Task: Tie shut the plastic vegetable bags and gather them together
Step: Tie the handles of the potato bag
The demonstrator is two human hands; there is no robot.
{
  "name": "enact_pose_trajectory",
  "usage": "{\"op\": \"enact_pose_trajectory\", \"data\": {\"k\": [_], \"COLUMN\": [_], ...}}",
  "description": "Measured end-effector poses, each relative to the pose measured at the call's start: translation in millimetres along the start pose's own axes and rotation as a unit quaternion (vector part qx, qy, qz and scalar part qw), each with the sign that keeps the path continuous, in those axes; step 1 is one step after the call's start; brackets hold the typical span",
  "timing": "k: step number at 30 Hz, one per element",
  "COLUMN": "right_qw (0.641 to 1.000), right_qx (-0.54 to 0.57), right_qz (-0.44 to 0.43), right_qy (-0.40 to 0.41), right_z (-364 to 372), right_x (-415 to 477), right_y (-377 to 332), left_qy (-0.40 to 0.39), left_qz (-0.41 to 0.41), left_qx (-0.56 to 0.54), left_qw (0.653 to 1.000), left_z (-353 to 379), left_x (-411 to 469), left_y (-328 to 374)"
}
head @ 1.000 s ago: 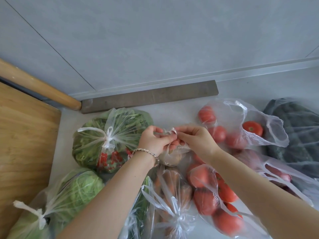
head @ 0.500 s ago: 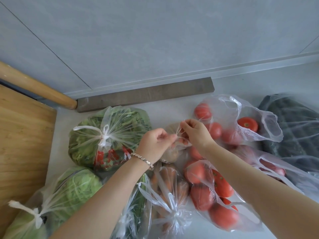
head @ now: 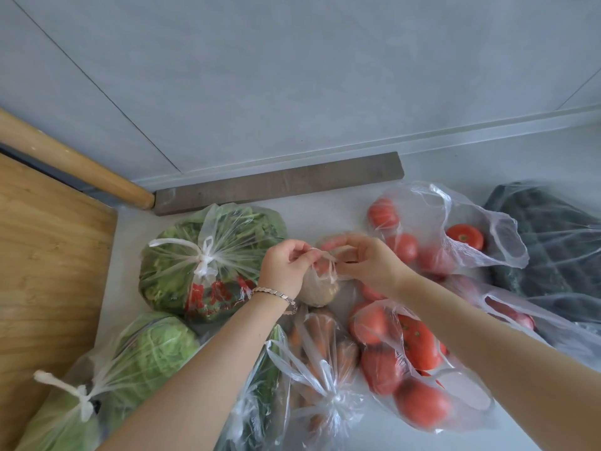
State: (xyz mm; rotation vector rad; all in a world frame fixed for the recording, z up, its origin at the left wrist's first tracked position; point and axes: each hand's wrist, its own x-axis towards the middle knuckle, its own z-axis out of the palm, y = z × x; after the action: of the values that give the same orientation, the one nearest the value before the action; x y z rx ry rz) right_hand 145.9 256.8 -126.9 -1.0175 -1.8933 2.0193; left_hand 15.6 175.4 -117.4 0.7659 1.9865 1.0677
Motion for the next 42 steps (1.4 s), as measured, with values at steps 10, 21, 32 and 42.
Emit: {"op": "enact_pose_trajectory", "data": {"k": [10,21,32,42], "right_qw": [0.967,0.903,0.952,0.976], "right_qx": [-0.167,-0.23,-0.054,0.04], "right_qz": [-0.072,0.176,0.06,-0.029], "right_qy": [0.179,0.316,0.295,0.212], "right_z": [4,-15,-17,-3], "right_x": [1,-10,-8,21], "right_y": [-12,46,9,-21], "left_qy": [-0.155,-0.015,-0.112,-0.104], "left_qz": [-0.12,0.105,-0.206,-0.044], "left_qx": [-0.163,0.523,-0.079,-0.09], "left_qw": [0.967,0.846,0.969,0.99], "left_z": [-16,-46,-32,15], "left_x": [8,25,25,23], "left_y": [7,-37,8,9]}}
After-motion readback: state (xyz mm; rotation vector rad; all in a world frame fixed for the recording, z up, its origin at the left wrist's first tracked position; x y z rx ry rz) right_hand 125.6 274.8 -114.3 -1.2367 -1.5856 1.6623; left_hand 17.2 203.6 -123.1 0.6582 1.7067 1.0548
